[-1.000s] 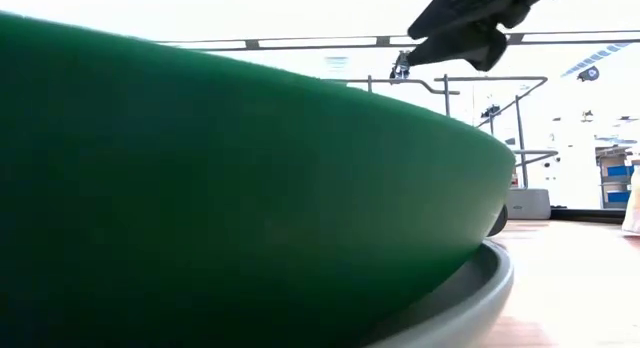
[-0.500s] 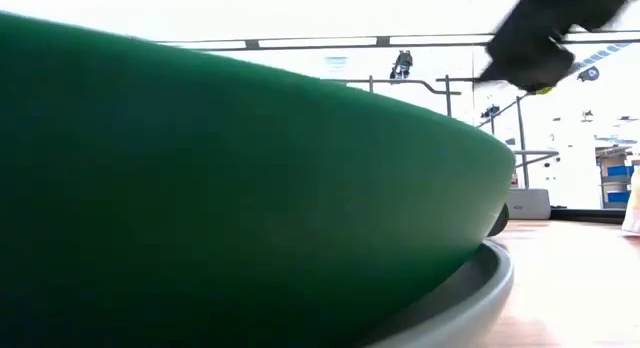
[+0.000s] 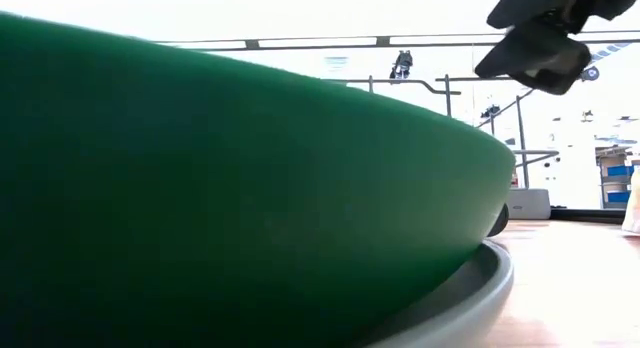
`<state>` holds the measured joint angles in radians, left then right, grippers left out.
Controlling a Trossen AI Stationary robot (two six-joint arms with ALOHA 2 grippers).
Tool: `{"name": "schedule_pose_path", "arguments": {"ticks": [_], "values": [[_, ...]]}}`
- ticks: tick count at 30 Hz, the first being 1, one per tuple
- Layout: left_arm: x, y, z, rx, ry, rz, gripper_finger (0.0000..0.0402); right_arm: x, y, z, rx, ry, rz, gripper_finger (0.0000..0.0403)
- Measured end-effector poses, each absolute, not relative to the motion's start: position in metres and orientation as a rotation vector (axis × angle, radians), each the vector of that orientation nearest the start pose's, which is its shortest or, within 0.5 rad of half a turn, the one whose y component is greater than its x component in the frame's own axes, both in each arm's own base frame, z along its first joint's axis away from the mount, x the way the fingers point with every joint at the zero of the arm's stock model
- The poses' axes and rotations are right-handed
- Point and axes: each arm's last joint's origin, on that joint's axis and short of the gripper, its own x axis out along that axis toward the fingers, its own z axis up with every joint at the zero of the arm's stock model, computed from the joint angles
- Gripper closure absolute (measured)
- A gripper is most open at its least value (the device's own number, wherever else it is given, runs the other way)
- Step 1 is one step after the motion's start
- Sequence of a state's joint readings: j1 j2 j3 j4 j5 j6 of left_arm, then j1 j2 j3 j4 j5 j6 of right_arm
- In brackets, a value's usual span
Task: Sort dishes
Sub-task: Put the green plate into the dish rack
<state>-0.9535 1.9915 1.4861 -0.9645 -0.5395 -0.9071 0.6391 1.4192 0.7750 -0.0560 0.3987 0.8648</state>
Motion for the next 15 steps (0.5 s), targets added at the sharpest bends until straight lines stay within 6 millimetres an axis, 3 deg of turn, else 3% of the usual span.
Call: {"name": "schedule_pose_path", "arguments": {"ticks": [8, 15], "values": [[0.234, -0.306, 0.169, 0.111, 1.043, 0.096, 0.0401, 0.225, 0.177, 0.197, 0.687, 0.704, -0.084, 0.0217], [0.236, -0.303, 0.151, 0.087, 1.005, 0.054, 0.0401, 0.233, 0.191, 0.153, 0.731, 0.794, -0.179, 0.0217]]}}
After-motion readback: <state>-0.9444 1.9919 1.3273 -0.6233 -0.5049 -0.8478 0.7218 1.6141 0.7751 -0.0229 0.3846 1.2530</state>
